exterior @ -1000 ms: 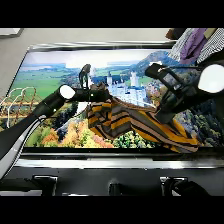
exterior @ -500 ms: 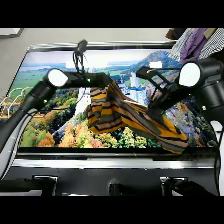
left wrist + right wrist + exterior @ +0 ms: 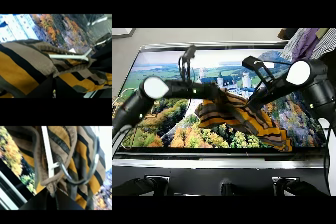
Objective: Fold the clothes and pants, and hang the long-sleeved shirts on hangers.
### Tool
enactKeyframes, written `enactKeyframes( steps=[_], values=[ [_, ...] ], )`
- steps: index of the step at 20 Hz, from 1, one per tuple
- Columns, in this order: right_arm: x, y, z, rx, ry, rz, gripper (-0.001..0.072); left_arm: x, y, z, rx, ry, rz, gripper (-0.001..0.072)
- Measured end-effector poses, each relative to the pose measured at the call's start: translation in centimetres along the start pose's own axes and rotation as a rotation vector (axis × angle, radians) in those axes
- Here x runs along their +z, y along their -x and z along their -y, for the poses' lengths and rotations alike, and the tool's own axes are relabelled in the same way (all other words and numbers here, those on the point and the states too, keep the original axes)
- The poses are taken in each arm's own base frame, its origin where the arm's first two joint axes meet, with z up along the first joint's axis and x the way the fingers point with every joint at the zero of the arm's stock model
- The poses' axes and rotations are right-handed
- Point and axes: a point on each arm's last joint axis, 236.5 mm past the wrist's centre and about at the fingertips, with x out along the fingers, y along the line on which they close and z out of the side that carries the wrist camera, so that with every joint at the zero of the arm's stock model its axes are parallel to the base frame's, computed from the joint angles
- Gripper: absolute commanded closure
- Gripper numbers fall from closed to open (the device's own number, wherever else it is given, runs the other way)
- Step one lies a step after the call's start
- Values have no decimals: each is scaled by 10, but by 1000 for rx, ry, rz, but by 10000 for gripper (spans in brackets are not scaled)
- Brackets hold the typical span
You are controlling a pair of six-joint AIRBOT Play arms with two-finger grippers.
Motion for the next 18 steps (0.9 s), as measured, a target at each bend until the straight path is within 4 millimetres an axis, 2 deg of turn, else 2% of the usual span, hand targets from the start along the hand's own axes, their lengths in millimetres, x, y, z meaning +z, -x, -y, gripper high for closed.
enactKeyframes(
  steps=[2, 3, 4, 5, 6, 7, 10, 13, 15, 18],
  values=[
    [5, 3, -9, 29, 6, 24, 683, -7, -1, -2, 6, 25, 31, 674],
    [5, 5, -12, 41, 10, 29, 683, -7, -1, -3, 7, 36, 46, 638],
    [6, 7, -15, 49, 18, 35, 683, -6, 0, -4, 9, 43, 62, 507],
    [6, 8, -18, 57, 25, 36, 683, -2, 1, -6, 11, 50, 84, 313],
    [6, 9, -19, 62, 38, 38, 683, 3, 4, -8, 15, 54, 103, 160],
    [6, 10, -20, 64, 50, 39, 683, 8, 8, -10, 18, 57, 117, 90],
    [5, 11, -21, 64, 113, 41, 683, 27, 29, -18, 31, 55, 145, 91],
    [9, 11, -20, 55, 175, 59, 683, 40, 60, -31, 58, 2, 130, 92],
    [12, 11, -18, 46, 244, 71, 683, 38, 78, -43, 80, -40, 90, 92],
    [13, 9, -17, 41, 374, 76, 683, 20, 93, -58, 99, -136, -13, 92]
  ],
)
